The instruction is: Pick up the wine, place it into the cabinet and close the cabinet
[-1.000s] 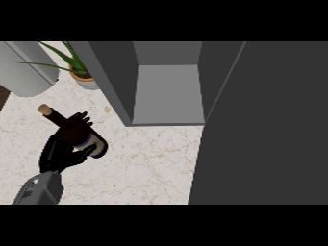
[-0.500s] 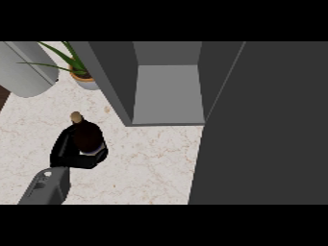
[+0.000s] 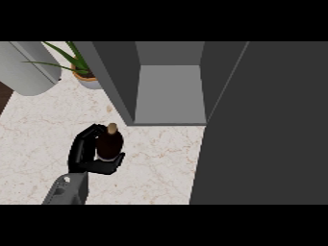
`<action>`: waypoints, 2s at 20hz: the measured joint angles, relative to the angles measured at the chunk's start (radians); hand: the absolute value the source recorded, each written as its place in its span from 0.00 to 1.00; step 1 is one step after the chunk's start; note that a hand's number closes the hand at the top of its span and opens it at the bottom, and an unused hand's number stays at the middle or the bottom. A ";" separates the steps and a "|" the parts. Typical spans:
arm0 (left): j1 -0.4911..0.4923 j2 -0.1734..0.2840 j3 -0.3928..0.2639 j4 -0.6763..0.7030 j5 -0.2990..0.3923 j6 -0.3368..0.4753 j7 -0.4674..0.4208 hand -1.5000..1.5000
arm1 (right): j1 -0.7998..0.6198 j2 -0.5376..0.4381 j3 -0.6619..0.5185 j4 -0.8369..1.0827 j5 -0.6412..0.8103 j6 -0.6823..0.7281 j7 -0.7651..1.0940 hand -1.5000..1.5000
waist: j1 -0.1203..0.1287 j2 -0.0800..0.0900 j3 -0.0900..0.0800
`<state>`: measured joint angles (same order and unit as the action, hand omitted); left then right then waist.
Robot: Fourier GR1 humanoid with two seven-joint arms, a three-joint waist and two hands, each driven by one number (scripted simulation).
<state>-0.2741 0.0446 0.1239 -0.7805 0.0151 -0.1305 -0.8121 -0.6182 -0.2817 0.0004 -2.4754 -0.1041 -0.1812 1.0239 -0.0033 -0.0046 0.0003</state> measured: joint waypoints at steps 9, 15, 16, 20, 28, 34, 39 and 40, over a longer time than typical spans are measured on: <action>0.079 -0.039 -0.164 -0.301 0.053 0.103 0.097 1.00 | 0.024 0.009 -0.009 0.009 -0.006 0.007 -0.017 0.00 | 0.006 -0.002 0.001; 0.101 -0.043 -0.301 -0.538 0.137 0.172 0.282 1.00 | 0.011 0.010 -0.019 0.015 -0.015 0.011 -0.012 0.00 | 0.004 -0.002 0.000; 0.104 -0.043 -0.330 -0.579 0.152 0.197 0.314 1.00 | 0.025 0.016 -0.015 0.014 -0.016 0.013 -0.018 0.00 | 0.004 -0.002 0.001; 0.062 -0.044 -0.391 -0.713 0.183 0.301 0.474 1.00 | 0.016 0.019 -0.014 0.017 -0.017 0.014 -0.015 0.00 | 0.002 -0.001 0.000; -0.167 -0.044 -0.432 -0.755 0.188 0.513 0.712 1.00 | 0.027 0.019 -0.042 0.021 -0.031 0.029 -0.020 0.00 | -0.006 0.002 0.000; -0.286 -0.044 -0.463 -0.705 0.199 0.640 0.785 1.00 | 0.022 0.010 -0.052 0.021 -0.043 0.037 -0.010 0.00 | -0.009 0.002 0.000; -0.356 -0.044 -0.429 -0.593 0.209 0.655 0.739 1.00 | 0.045 0.017 -0.065 0.019 -0.050 0.048 -0.026 0.00 | -0.012 0.004 0.000; -0.368 -0.040 -0.434 -0.588 0.191 0.662 0.748 1.00 | 0.041 0.011 -0.077 0.020 -0.053 0.053 -0.026 0.00 | -0.011 0.003 0.000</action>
<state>-0.6422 0.0043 -0.3101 -1.3685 0.2061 0.5313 -0.0638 -0.5769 -0.2707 -0.0762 -2.4550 -0.1570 -0.1286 0.9982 -0.0140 -0.0013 0.0004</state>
